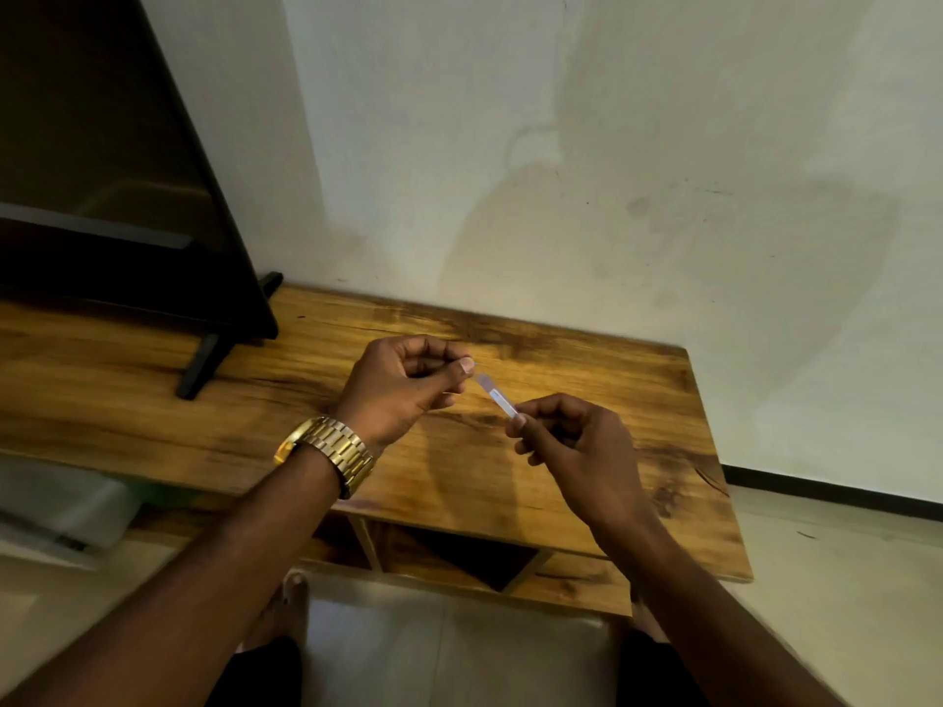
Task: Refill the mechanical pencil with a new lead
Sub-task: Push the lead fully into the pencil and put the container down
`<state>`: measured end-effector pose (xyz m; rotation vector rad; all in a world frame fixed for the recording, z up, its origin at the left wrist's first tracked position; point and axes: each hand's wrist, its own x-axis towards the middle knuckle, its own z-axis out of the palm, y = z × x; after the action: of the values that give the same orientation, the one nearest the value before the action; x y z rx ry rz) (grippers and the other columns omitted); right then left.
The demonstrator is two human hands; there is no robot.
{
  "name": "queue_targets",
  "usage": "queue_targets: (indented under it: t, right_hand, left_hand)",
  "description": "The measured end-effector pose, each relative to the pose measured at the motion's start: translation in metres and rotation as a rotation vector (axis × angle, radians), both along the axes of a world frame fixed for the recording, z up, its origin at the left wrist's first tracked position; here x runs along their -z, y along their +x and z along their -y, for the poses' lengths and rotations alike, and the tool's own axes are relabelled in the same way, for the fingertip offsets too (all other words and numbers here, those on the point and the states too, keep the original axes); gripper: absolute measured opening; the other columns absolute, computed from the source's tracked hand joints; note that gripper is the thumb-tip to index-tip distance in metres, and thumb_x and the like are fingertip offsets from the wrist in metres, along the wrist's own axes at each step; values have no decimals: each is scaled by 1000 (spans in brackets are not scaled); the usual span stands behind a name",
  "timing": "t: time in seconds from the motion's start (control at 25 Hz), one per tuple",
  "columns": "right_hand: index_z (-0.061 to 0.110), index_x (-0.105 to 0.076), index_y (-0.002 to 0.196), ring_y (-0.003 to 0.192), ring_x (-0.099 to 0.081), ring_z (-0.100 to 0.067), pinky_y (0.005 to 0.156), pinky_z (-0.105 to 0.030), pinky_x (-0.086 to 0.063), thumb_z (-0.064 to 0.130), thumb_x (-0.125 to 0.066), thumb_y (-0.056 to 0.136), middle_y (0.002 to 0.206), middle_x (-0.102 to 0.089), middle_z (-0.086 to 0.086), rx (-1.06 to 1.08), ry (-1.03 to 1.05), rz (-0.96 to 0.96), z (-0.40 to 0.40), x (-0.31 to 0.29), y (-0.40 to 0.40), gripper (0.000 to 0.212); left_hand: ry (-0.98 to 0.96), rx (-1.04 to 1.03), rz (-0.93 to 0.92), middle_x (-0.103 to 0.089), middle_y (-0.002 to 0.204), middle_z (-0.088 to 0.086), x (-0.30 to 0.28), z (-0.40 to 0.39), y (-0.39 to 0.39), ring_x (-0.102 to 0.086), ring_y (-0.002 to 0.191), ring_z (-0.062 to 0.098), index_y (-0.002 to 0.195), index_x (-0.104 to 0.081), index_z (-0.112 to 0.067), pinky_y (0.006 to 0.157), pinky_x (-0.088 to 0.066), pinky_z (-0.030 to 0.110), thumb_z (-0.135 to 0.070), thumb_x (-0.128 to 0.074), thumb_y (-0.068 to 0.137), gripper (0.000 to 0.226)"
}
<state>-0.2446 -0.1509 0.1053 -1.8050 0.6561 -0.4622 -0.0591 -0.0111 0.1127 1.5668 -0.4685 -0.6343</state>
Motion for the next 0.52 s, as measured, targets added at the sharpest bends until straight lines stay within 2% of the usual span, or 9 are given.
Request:
queue_targets:
  t: [0.16, 0.36, 0.52]
  right_hand:
    - [17, -80, 106, 80, -81, -17, 71, -28, -64, 16, -75, 101, 92, -85, 0, -9, 32, 12, 5, 1, -8, 7]
    - [18, -80, 104, 79, -81, -14, 69, -25, -63, 17, -76, 101, 91, -85, 2, -15, 34, -5, 10, 2, -15, 6]
    - [16, -80, 107, 78, -80, -13, 69, -23, -61, 16, -76, 101, 91, -85, 2, -24, 29, -13, 13, 1, -17, 7]
  left_hand:
    - [18, 34, 69, -86, 95, 3, 6, 7, -7, -83, 87, 15, 102, -85, -21, 75, -65, 28, -19, -88, 86, 16]
    - [30, 41, 102, -86, 95, 3, 8, 13, -14, -83, 91, 18, 101, -86, -23, 77, -66, 31, -19, -88, 87, 15]
    - [31, 81, 40, -86, 95, 5, 7, 12, -11, -83, 88, 18, 98, -87, -24, 73, -66, 25, -16, -88, 84, 16]
